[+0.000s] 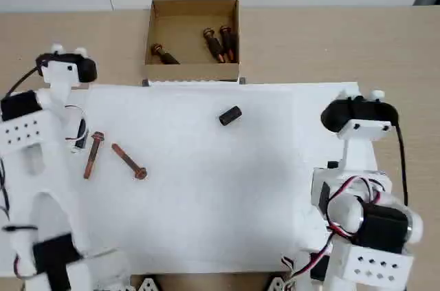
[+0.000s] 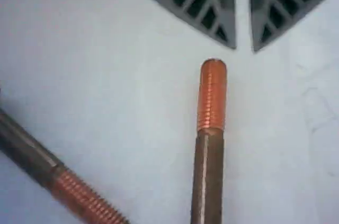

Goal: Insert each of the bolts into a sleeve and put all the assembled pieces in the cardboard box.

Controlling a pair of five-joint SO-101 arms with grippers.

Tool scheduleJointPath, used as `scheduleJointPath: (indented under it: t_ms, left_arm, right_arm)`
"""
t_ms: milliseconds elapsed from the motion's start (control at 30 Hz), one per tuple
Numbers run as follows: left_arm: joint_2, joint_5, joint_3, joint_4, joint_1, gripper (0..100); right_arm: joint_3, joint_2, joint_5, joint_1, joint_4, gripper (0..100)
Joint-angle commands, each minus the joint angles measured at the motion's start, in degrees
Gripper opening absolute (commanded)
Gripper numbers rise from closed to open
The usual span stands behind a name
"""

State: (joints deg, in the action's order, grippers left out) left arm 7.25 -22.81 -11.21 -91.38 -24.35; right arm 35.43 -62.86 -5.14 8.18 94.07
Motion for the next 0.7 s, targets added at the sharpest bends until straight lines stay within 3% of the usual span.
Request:
scheduleJointPath:
  t_ms: [0,233,667]
  left_arm:
    - [-4.7,-4.4,4.0,-2.0,-0.4,1]
    - [-11.5,-8.9,6.4,-2.6,-0.4,10]
    - [-18.4,-11.7,6.5,4.7,0.0,11]
  right_arm:
    - [-0.4,-0.7,0.4,0.5,-0.6,0.6]
    - [-0.4,-0.7,0.4,0.8,-0.6,0.6]
    - [-0.4,-0.7,0.3,0.5,-1.1,0.6]
